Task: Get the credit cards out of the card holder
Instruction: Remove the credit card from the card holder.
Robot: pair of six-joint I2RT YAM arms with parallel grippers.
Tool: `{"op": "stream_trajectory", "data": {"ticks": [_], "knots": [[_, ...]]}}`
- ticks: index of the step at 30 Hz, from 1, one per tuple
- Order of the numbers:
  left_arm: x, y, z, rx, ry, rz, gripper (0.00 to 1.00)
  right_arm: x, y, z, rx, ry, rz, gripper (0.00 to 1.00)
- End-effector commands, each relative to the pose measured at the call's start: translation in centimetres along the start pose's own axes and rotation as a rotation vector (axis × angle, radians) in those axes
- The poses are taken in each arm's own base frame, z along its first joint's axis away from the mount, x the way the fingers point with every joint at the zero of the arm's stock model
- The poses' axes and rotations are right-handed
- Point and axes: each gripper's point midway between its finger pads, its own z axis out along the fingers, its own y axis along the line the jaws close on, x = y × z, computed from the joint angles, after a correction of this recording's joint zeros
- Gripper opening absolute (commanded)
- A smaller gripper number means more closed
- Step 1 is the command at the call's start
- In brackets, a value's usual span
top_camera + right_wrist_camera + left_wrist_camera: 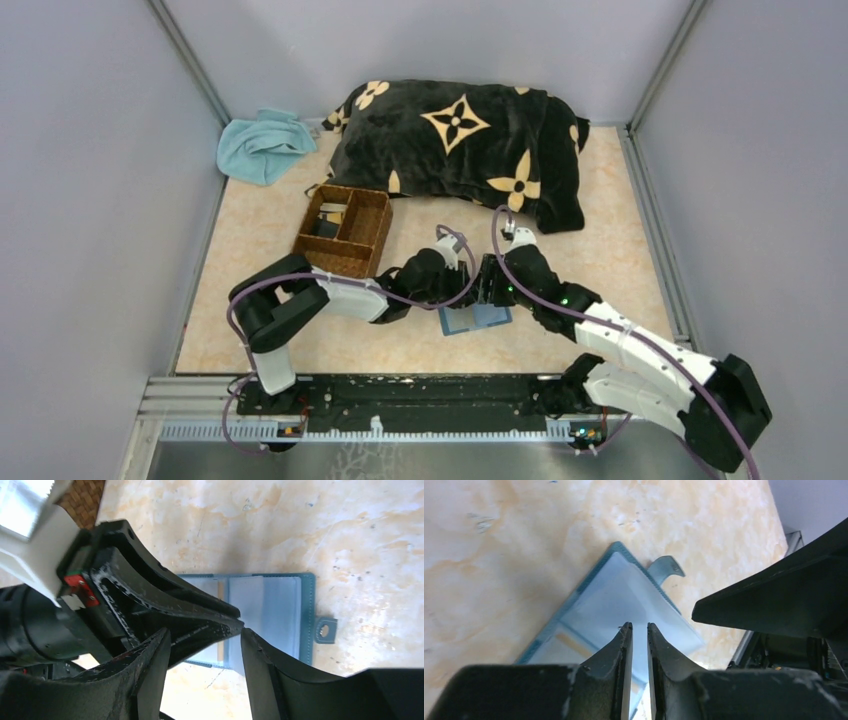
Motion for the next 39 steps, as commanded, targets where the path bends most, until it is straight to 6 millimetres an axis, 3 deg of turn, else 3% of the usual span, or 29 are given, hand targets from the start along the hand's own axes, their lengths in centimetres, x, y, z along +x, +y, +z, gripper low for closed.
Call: {"op": "stream_trajectory", "data": {"ticks": [1,5,11,17,20,26,32,39], "knots": [[0.0,-2.4,0.9,0.074,0.012,0.028,0.23,-2.4,-0.3,-1.7,0.025,-0.108,0.003,0.55],[-0.2,-1.5,0.1,0.033,-0.01,0.041,0.23,-2.5,0.3,-1.9,-0.01,-0.111,-0.013,0.52],[-0.1,2.6,-4.1,-0.142,-0.037,0.035,0.21,-0.5,0.6,0.1,-0.038,-0.025,-0.032,0.44],[2.1,6.6,-8.7,-0.291,-0.034,-0.047,0.19,0.7,1.5,2.0,0.033,0.041,-0.131,0.58],[2.5,7.0,-10.2,-0.295,-0.052,-0.073,0.19,1.4,2.0,2.9,0.099,0.078,-0.205,0.71],[2.7,7.8,-12.0,-0.327,-0.074,-0.082,0.2,2.8,3.0,4.9,0.151,0.134,-0.279,0.76],[2.7,8.7,-13.6,-0.36,-0.109,-0.088,0.2,3.3,3.6,6.1,0.208,0.16,-0.339,0.77],[3.2,9.6,-14.9,-0.377,-0.13,-0.1,0.2,3.9,2.8,6.8,0.29,0.181,-0.377,0.76]]}}
